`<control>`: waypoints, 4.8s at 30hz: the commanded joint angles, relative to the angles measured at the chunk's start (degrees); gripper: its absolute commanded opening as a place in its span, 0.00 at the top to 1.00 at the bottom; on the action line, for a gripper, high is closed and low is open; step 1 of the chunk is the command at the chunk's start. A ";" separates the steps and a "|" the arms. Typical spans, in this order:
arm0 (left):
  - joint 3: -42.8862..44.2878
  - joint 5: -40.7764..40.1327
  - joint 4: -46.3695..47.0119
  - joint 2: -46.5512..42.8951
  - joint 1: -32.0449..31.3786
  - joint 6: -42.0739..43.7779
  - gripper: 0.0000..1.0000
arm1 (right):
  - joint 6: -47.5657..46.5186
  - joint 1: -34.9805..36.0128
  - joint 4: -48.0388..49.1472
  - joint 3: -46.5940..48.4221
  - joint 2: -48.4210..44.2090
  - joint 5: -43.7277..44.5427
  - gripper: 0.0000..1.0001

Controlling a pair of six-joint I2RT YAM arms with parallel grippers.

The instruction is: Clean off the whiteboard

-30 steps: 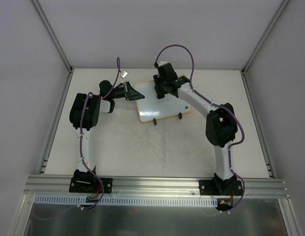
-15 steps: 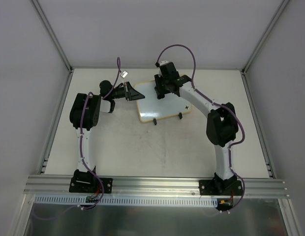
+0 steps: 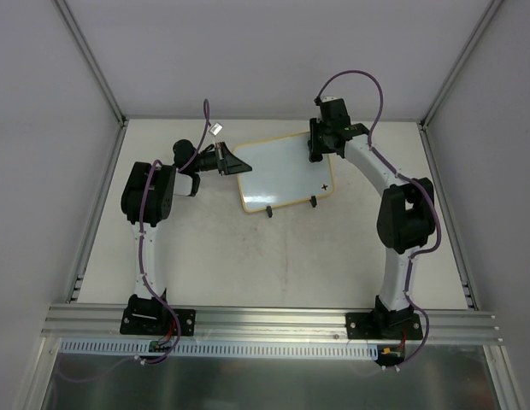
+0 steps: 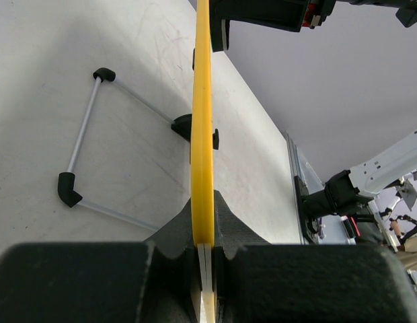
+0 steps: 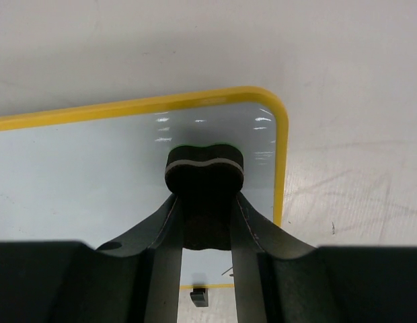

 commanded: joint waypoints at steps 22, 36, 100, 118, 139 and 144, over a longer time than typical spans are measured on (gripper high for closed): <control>0.54 3.48 20.62 0.68 0.15 2.66 1.00 | -1.32 12.70 0.94 1.38 1.69 1.57 1.00; 0.54 3.39 20.62 0.77 0.15 2.66 1.00 | -0.44 16.32 1.38 -0.81 1.01 1.13 1.00; -0.25 2.60 20.97 0.60 0.50 2.66 0.62 | 12.22 18.07 -6.00 -51.62 -35.74 7.72 0.35; -1.30 1.81 22.03 0.16 0.85 3.10 0.35 | 11.08 18.07 -4.86 -51.53 -36.27 7.11 0.35; -6.49 0.23 21.76 -6.95 1.55 4.59 0.01 | 10.82 18.07 -3.90 -53.20 -42.94 6.76 0.35; -9.39 -1.01 21.50 -10.12 3.13 4.42 0.01 | 9.15 18.07 -1.61 -53.82 -47.60 5.97 0.31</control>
